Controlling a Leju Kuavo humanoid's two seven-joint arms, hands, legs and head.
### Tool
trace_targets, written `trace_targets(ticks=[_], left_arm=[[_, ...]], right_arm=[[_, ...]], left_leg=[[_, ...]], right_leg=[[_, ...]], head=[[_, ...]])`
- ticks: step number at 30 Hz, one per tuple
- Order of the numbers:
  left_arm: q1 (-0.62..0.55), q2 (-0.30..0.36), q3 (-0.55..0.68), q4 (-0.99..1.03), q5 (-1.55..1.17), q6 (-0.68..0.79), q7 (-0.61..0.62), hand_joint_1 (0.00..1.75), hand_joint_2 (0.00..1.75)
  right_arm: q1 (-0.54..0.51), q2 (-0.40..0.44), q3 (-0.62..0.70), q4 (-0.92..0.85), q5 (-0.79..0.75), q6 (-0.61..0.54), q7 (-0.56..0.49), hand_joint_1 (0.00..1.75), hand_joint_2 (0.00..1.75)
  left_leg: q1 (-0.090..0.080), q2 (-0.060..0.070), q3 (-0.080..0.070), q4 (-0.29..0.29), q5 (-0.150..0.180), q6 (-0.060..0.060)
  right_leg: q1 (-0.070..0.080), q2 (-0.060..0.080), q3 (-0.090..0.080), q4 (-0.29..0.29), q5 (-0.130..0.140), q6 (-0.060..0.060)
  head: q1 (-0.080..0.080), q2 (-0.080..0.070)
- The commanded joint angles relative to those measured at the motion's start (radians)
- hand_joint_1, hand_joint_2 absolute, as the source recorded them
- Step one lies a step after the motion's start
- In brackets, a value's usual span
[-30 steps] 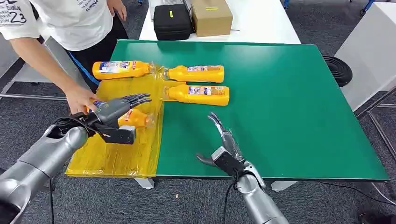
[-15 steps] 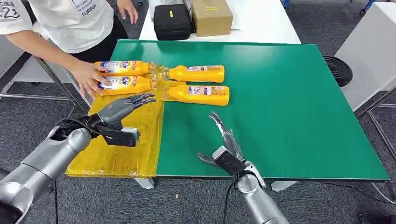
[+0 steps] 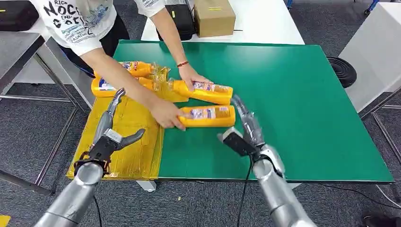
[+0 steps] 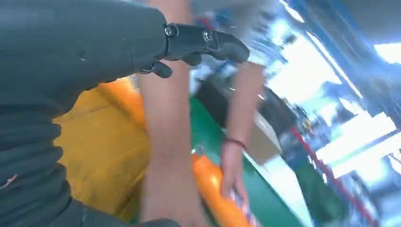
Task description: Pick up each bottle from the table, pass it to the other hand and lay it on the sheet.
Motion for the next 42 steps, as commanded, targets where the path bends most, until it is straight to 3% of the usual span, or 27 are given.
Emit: trace_targets(ticks=[1, 25, 29, 33, 37, 42], left_arm=[[0.180, -0.153, 0.193, -0.075, 0.014, 0.036, 0.013, 0.00, 1.75], [0.187, -0.151, 0.217, -0.098, -0.021, 0.026, 0.053, 0.00, 1.75], [0.218, -0.150, 0.224, -0.141, -0.040, 0.021, 0.078, 0.00, 1.75], [0.237, -0.165, 0.240, -0.165, -0.047, 0.024, 0.081, 0.00, 1.75], [0.222, -0.170, 0.240, -0.148, -0.048, 0.022, 0.081, 0.00, 1.75], [0.202, -0.180, 0.236, -0.134, -0.048, 0.018, 0.081, 0.00, 1.75]], right_arm=[[-0.322, -0.047, -0.036, 0.302, 0.082, -0.014, 0.038, 0.00, 1.75], [-0.288, -0.034, 0.004, 0.298, 0.100, 0.010, 0.032, 0.00, 1.75], [-0.272, -0.009, 0.012, 0.270, 0.059, 0.066, 0.009, 0.00, 1.75], [-0.262, 0.024, 0.063, 0.262, 0.001, 0.207, 0.029, 0.00, 1.75], [-0.270, 0.033, 0.104, 0.307, 0.002, 0.238, 0.043, 0.00, 1.75], [-0.283, 0.061, 0.163, 0.413, 0.009, 0.274, 0.053, 0.00, 1.75]], left_leg=[[0.000, 0.003, 0.004, 0.001, -0.002, 0.000], [0.003, 0.000, 0.004, 0.000, -0.001, 0.000], [0.003, 0.002, 0.008, 0.001, -0.003, 0.000], [0.003, 0.003, 0.008, 0.000, -0.004, 0.000], [0.002, 0.000, 0.002, 0.000, 0.000, 0.000], [0.003, 0.001, 0.006, 0.000, -0.001, 0.000]], right_leg=[[0.001, 0.001, 0.003, 0.000, -0.001, -0.002], [0.004, -0.001, 0.006, 0.000, -0.002, -0.002], [0.004, 0.001, 0.008, 0.000, -0.003, -0.003], [0.004, 0.001, 0.009, 0.000, -0.003, -0.003], [0.004, -0.001, 0.003, 0.000, -0.001, -0.001], [0.004, -0.001, 0.007, -0.001, -0.002, -0.002]], head=[[0.000, 0.000], [0.000, 0.000], [0.000, 0.000], [0.000, 0.000], [0.000, 0.000], [0.000, 0.000]])
